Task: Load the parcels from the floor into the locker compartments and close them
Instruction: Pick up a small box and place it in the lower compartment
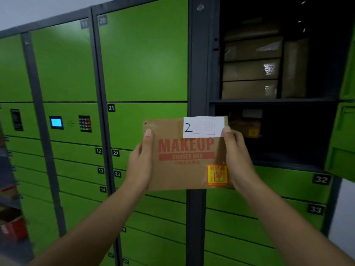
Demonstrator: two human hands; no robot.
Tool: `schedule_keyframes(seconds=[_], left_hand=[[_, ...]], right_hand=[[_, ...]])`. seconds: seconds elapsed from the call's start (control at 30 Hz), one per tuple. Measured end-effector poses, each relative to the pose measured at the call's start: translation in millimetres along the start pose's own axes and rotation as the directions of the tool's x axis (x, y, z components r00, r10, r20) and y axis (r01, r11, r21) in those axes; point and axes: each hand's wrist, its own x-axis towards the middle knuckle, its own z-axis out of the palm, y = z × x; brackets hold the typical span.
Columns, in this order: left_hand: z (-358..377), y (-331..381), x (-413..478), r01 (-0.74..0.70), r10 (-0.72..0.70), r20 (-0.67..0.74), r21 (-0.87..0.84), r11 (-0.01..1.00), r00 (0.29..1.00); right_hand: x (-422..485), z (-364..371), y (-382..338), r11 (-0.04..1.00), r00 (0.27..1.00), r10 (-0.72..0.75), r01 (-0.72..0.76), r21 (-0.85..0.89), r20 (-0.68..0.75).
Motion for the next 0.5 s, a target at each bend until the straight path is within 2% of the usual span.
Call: schedule_keyframes(seconds=[0.17,0.5], left_hand=[[59,1,12,-0.039,0.043,0.096,-0.046,0.998,0.994],[148,3,42,-0.114,0.124,0.132,-0.085,0.990,0.983]], right_hand=[[17,-53,-14,0.997,0.990,-0.063,0.057,-0.057,-0.124],[74,-122,-11,0.984,0.957,-0.157,0.130,-0.125,-0.245]])
